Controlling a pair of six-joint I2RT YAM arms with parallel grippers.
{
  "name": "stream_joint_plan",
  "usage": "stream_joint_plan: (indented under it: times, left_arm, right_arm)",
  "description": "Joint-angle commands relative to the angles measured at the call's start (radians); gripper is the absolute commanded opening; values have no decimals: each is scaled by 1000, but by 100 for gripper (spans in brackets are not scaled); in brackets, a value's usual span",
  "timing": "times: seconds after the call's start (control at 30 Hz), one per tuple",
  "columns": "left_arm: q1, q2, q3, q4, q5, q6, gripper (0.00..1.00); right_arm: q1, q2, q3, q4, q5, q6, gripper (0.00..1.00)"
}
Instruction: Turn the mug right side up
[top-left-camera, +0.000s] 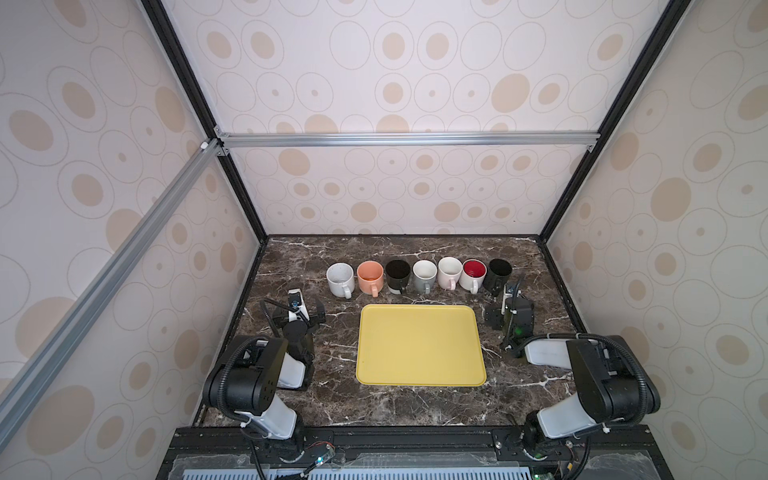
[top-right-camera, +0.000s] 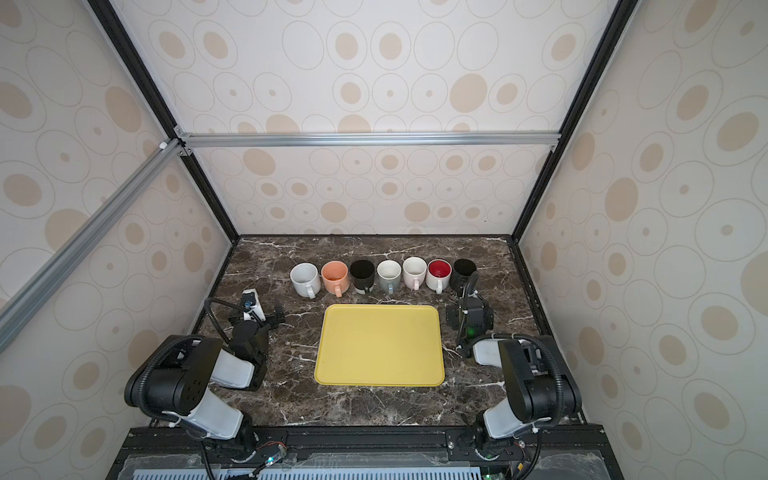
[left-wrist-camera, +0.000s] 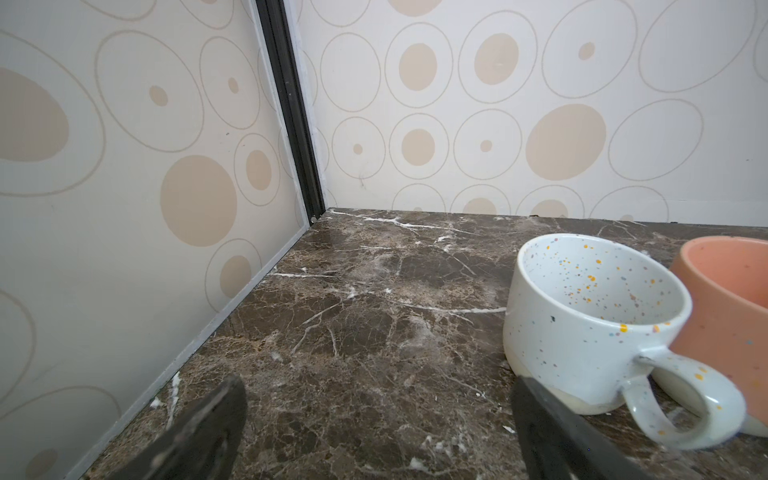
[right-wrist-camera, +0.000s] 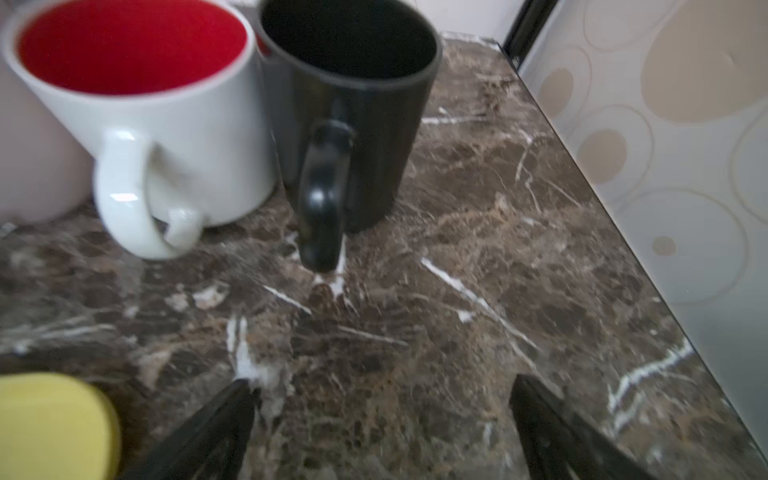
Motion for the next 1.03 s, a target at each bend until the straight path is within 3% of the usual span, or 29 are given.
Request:
stream_joint_plan:
  times: [0.0, 0.07, 0.67, 0.73, 1.0]
  left_arm:
    - [7, -2, 13, 3, -11, 11, 100]
    - [7, -2, 13, 3, -11, 10, 100]
    - [8, 1, 27, -23, -6, 7, 100]
    - [42, 5, 57, -82, 67, -13, 100]
    - [48, -9, 23, -29, 93, -6, 100]
  right_arm:
    - [-17, 36, -37, 222, -104, -32, 99]
    - [-32, 10, 4, 91, -138, -13, 98]
    - [-37, 10, -4, 109, -146, -17, 100]
    - [-37, 13, -1, 106, -146, -15, 100]
    - [-38, 11, -3, 109, -146, -15, 100]
